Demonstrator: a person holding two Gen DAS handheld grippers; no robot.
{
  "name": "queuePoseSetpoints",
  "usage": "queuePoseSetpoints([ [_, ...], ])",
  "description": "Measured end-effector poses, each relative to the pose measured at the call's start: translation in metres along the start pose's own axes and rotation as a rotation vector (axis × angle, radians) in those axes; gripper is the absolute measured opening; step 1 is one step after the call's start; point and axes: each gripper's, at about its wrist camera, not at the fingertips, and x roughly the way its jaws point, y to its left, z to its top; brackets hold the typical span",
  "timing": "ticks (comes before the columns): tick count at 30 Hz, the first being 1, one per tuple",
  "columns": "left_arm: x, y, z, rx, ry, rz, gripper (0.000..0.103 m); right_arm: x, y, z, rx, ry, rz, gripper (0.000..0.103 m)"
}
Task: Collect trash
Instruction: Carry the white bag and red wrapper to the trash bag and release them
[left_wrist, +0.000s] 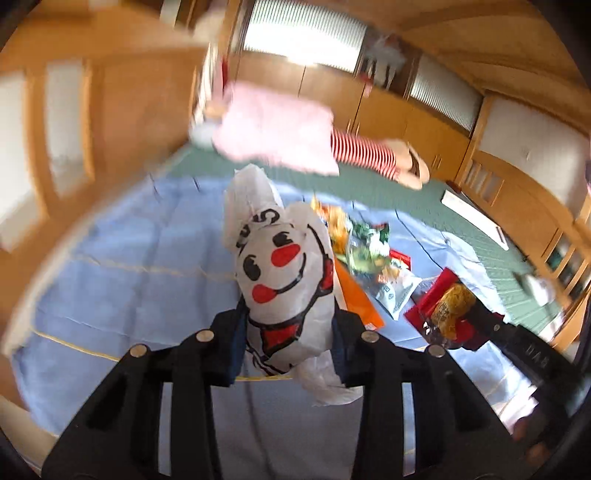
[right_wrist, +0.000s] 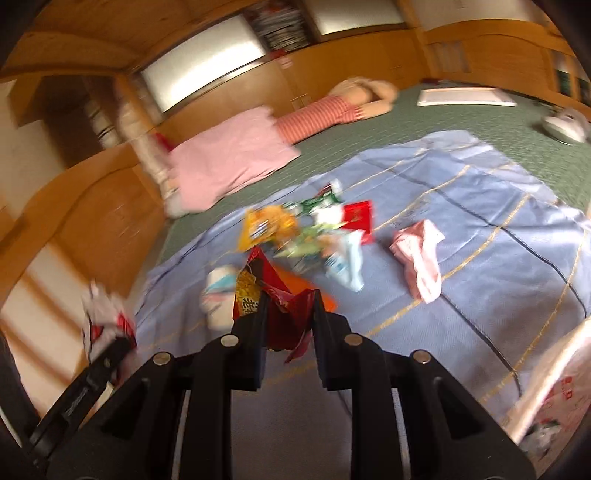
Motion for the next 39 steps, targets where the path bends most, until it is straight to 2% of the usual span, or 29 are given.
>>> queuePoseSetpoints([
  [3, -0.048, -0.009, -0.017, 0.024, -0.066, 0.041, 0.038, -0.036, 0.003, 0.005, -0.092, 0.03, 0.073, 0.022],
  [8, -0.114, -0.029, -0.043, 0.015, -0.154, 0.021, 0.039, -0.1, -0.01, 0.006, -0.271, 0.003, 0.113, 0.022],
  [10, -0.128, -0.041, -0.051, 0.022, -0.148, -0.036, 0.039, -0.118, -0.023, 0.005, -0.327, -0.005, 0.082, 0.022],
  [13, -0.136, -0.071, -0.062, 0.088, -0.122, -0.089, 0.039, -0.143, -0.055, 0.001, -0.385, -0.001, 0.008, 0.022],
  [16, -0.132, -0.105, -0.07, 0.152, -0.043, -0.083, 0.039, -0.161, -0.091, -0.006, -0.417, 0.01, -0.108, 0.022],
  [21, -0.129, -0.152, -0.082, 0.235, 0.011, -0.071, 0.039, -0.164, -0.153, -0.025, -0.402, 0.118, -0.242, 0.022],
  [25, -0.139, -0.186, -0.093, 0.302, 0.018, -0.085, 0.039, -0.156, -0.19, -0.043, -0.325, 0.226, -0.258, 0.023],
  [27, -0.141, -0.198, -0.097, 0.324, 0.026, -0.099, 0.039, -0.151, -0.199, -0.049, -0.297, 0.271, -0.245, 0.03],
  [28, -0.142, -0.204, -0.098, 0.335, 0.031, -0.107, 0.039, -0.149, -0.199, -0.051, -0.293, 0.281, -0.244, 0.04],
  [29, -0.143, -0.207, -0.1, 0.34, 0.034, -0.114, 0.039, -0.15, -0.201, -0.053, -0.289, 0.284, -0.247, 0.044],
  [31, -0.144, -0.216, -0.103, 0.357, 0.049, -0.136, 0.04, -0.158, -0.203, -0.049, -0.268, 0.244, -0.25, 0.058],
  [34, -0.143, -0.227, -0.109, 0.385, 0.075, -0.178, 0.04, -0.18, -0.212, -0.036, -0.194, 0.138, -0.259, 0.065],
  [38, -0.139, -0.252, -0.127, 0.475, 0.187, -0.42, 0.049, -0.21, -0.232, -0.017, -0.092, 0.002, -0.304, 0.07],
  [39, -0.139, -0.259, -0.132, 0.499, 0.205, -0.465, 0.055, -0.215, -0.238, -0.013, -0.065, -0.016, -0.306, 0.07],
])
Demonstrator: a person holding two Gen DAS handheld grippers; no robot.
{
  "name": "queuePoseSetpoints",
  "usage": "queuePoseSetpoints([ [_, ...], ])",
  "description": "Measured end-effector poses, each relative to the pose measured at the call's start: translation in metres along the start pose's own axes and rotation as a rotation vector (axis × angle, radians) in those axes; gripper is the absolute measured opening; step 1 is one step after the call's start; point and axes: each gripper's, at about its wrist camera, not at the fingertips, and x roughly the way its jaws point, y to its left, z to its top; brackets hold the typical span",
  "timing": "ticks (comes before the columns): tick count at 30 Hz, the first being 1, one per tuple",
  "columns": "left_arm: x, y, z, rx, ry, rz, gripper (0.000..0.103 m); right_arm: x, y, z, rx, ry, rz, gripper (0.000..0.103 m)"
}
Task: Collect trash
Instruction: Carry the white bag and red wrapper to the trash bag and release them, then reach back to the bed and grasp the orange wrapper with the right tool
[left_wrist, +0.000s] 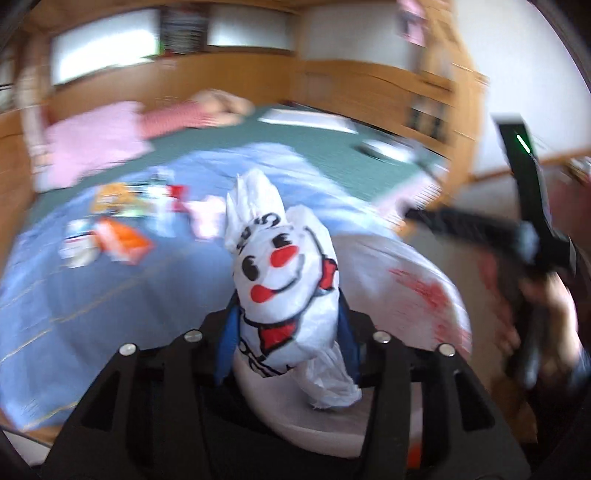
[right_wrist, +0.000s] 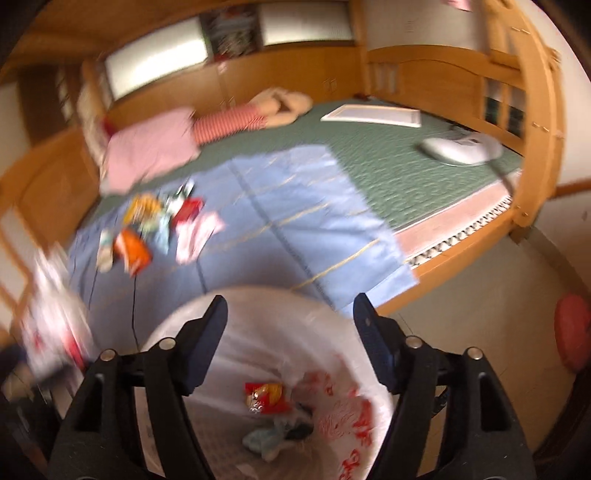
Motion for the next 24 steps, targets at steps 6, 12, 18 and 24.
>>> queuePoseSetpoints([
  [6, 0.013, -0.018, -0.006, 0.066, 0.022, -0.022, 0.089, 0.002, -0.022, 0.006, 0.072, -0.005, -0.015, 0.071],
  [12, 0.013, 0.015, 0.001, 0.027, -0.006, 0.077, 0.092, 0.016, -0.01, 0.009, 0.05, 0.013, -0.007, 0.071],
  [18, 0.011, 0.088, 0.025, -0.014, -0.05, 0.243, 0.092, 0.042, 0.021, 0.017, 0.009, 0.076, 0.036, 0.072],
  [24, 0.004, 0.237, 0.029, -0.339, -0.061, 0.447, 0.092, 0.091, 0.08, 0.035, -0.033, 0.253, 0.198, 0.08],
])
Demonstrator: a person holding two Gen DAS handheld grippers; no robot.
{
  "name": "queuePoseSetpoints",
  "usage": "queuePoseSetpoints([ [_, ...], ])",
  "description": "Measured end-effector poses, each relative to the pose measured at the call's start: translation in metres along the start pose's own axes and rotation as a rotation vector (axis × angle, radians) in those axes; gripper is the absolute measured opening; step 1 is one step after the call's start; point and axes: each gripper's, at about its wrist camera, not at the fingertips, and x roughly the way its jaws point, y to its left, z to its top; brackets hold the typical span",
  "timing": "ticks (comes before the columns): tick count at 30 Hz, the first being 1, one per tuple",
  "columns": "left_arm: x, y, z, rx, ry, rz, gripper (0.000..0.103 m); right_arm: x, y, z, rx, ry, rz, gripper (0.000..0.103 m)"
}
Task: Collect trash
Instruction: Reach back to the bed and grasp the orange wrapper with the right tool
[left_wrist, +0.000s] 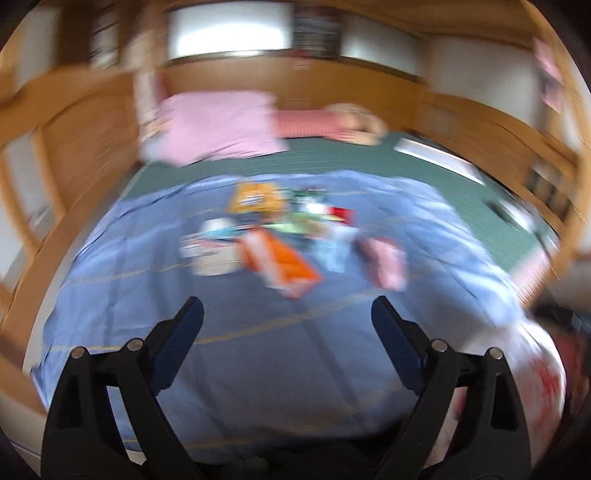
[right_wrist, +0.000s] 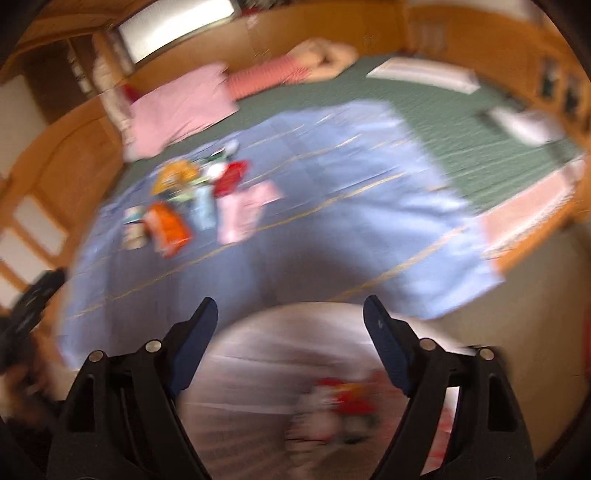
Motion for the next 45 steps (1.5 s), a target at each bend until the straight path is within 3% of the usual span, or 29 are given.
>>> queuePoseSetpoints([
  [2, 0.02, 0.037, 0.005, -0.066, 0.004, 0.088, 0.092, 0.025, 0.03, 0.014, -0.035, 0.046, 0.05, 0.08],
  [5, 0.042, 0.087, 0.0, -0.164, 0.015, 0.171, 0.092, 0.054, 0.083, 0.033, -0.135, 0.039, 0.061, 0.08],
  [8, 0.051, 0.135, -0.017, -0.387, 0.11, 0.194, 0.092, 0.092, 0.148, 0.055, -0.245, 0.015, 0.114, 0.08],
  [11, 0.05, 0.158, -0.02, -0.459, 0.119, 0.223, 0.092, 0.148, 0.213, 0.073, -0.311, 0.049, 0.184, 0.08],
  [15, 0.044, 0.171, -0.023, -0.485, 0.121, 0.274, 0.092, 0.247, 0.28, 0.092, -0.309, 0.118, 0.177, 0.079],
  [19, 0.04, 0.187, -0.028, -0.541, 0.129, 0.263, 0.093, 0.319, 0.288, 0.101, -0.126, 0.225, 0.203, 0.077],
  [21, 0.043, 0.193, -0.026, -0.557, 0.133, 0.279, 0.093, 0.335, 0.288, 0.102, -0.075, 0.236, 0.224, 0.073],
  [22, 0.044, 0.196, -0.026, -0.565, 0.139, 0.277, 0.093, 0.339, 0.289, 0.101, -0.059, 0.233, 0.244, 0.051],
  [23, 0.044, 0.199, -0.027, -0.577, 0.146, 0.271, 0.093, 0.343, 0.287, 0.101, -0.035, 0.239, 0.297, 0.038],
  [25, 0.045, 0.202, -0.028, -0.595, 0.151, 0.264, 0.093, 0.345, 0.286, 0.096, 0.008, 0.271, 0.372, 0.024],
  [29, 0.039, 0.207, -0.031, -0.627, 0.14, 0.276, 0.093, 0.325, 0.295, 0.074, -0.034, 0.347, 0.497, 0.021],
  [33, 0.036, 0.215, -0.036, -0.671, 0.144, 0.29, 0.093, 0.305, 0.305, 0.031, -0.109, 0.601, 0.747, 0.021],
  [34, 0.037, 0.217, -0.038, -0.68, 0.153, 0.289, 0.093, 0.3, 0.308, 0.02, -0.148, 0.657, 0.768, 0.024],
  [36, 0.041, 0.216, -0.04, -0.683, 0.175, 0.283, 0.093, 0.289, 0.309, 0.007, -0.256, 0.685, 0.701, 0.032],
  [37, 0.044, 0.215, -0.041, -0.68, 0.188, 0.278, 0.093, 0.283, 0.309, 0.008, -0.339, 0.645, 0.621, 0.05],
  [39, 0.051, 0.211, -0.044, -0.674, 0.218, 0.261, 0.093, 0.269, 0.308, 0.021, -0.446, 0.515, 0.486, 0.069],
  [42, 0.059, 0.206, -0.046, -0.664, 0.248, 0.241, 0.093, 0.251, 0.298, 0.056, -0.494, 0.249, 0.314, 0.072],
  [45, 0.063, 0.203, -0.048, -0.655, 0.264, 0.239, 0.094, 0.262, 0.286, 0.083, -0.471, 0.121, 0.062, 0.075],
])
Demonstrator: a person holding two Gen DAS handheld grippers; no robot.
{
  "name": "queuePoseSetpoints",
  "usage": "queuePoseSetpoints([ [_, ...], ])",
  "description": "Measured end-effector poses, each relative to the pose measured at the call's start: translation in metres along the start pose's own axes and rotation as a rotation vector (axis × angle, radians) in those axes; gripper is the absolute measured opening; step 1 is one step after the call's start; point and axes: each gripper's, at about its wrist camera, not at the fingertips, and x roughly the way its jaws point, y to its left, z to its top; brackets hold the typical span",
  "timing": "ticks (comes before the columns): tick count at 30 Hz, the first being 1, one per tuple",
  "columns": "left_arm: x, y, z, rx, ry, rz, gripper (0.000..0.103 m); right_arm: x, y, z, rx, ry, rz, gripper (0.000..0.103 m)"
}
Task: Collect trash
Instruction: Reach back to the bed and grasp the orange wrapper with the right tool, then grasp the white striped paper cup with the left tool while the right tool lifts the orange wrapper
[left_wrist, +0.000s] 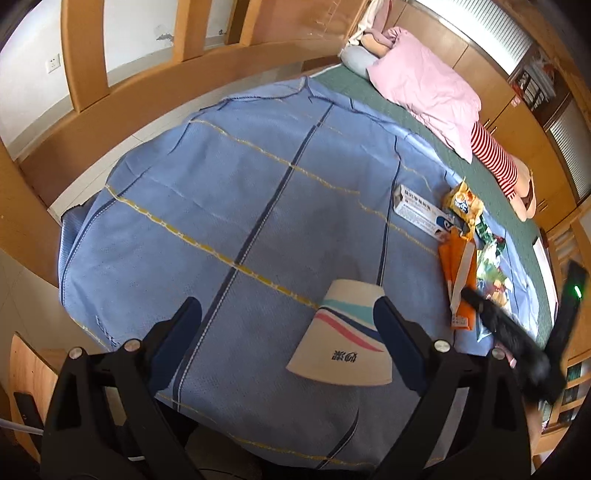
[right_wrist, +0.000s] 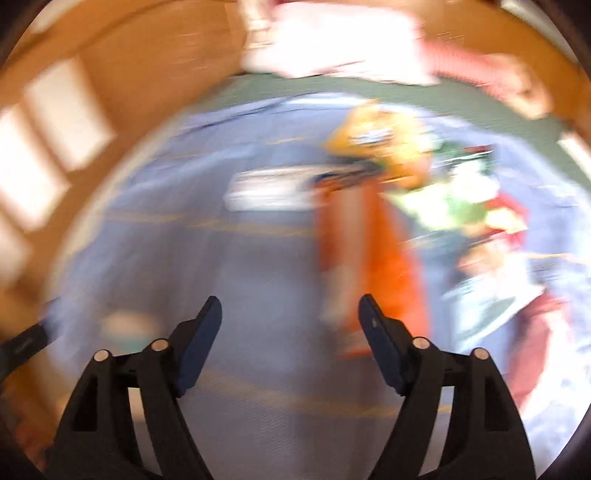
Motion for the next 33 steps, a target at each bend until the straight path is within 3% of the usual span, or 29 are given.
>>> queuePoseSetpoints([
  [4, 0.005, -0.003, -0.002, 0.015, 0.009, 0.013, 0.096, 0.044, -0.014, 0.005, -0.02, 0.096, -0.146, 0.076],
  [6, 0.012, -0.005, -0.003, 0.024, 0.039, 0.017, 0.096, 0.062, -0.013, 0.004, -0.034, 0.103, -0.207, 0.075],
  [8, 0.019, -0.007, -0.005, 0.03, 0.077, 0.001, 0.096, 0.068, -0.009, -0.003, -0.069, 0.094, -0.197, 0.058],
  [9, 0.02, -0.008, -0.005, 0.03, 0.086, -0.002, 0.096, 0.064, -0.009, -0.006, -0.065, 0.086, -0.148, 0.033],
  [10, 0.022, -0.008, -0.006, 0.03, 0.095, -0.007, 0.096, 0.062, -0.009, -0.007, -0.048, 0.091, -0.098, 0.025],
  [12, 0.022, -0.008, -0.007, 0.028, 0.097, -0.008, 0.096, 0.051, -0.006, -0.011, -0.016, 0.088, -0.05, 0.024],
  [16, 0.021, -0.005, -0.007, 0.016, 0.092, -0.004, 0.096, 0.032, -0.017, -0.019, 0.187, 0.115, 0.28, 0.024],
  [18, 0.023, -0.003, -0.006, 0.011, 0.099, -0.005, 0.096, 0.031, -0.025, -0.031, 0.318, 0.2, 0.51, 0.024],
  [19, 0.024, -0.003, -0.006, 0.008, 0.105, -0.008, 0.096, 0.032, -0.026, -0.039, 0.355, 0.25, 0.57, 0.024],
  [20, 0.025, -0.002, -0.007, 0.002, 0.115, -0.012, 0.096, 0.031, -0.026, -0.048, 0.362, 0.285, 0.577, 0.025],
  [21, 0.026, -0.002, -0.007, -0.002, 0.118, -0.014, 0.096, 0.03, -0.026, -0.052, 0.341, 0.302, 0.553, 0.03],
  [23, 0.026, -0.002, -0.008, -0.004, 0.123, -0.018, 0.096, 0.021, -0.021, -0.06, 0.237, 0.311, 0.414, 0.06],
  [24, 0.026, -0.002, -0.008, -0.001, 0.123, -0.018, 0.096, 0.012, -0.017, -0.063, 0.155, 0.285, 0.301, 0.078],
  [26, 0.026, -0.003, -0.009, 0.005, 0.121, -0.015, 0.096, -0.003, -0.009, -0.062, 0.035, 0.197, 0.138, 0.081],
  [28, 0.026, -0.003, -0.01, 0.007, 0.121, -0.013, 0.096, -0.009, 0.001, -0.061, -0.049, 0.149, 0.057, 0.087],
  [33, 0.031, -0.004, -0.009, 0.006, 0.127, -0.023, 0.096, 0.016, 0.004, -0.058, -0.107, 0.169, 0.024, 0.088],
])
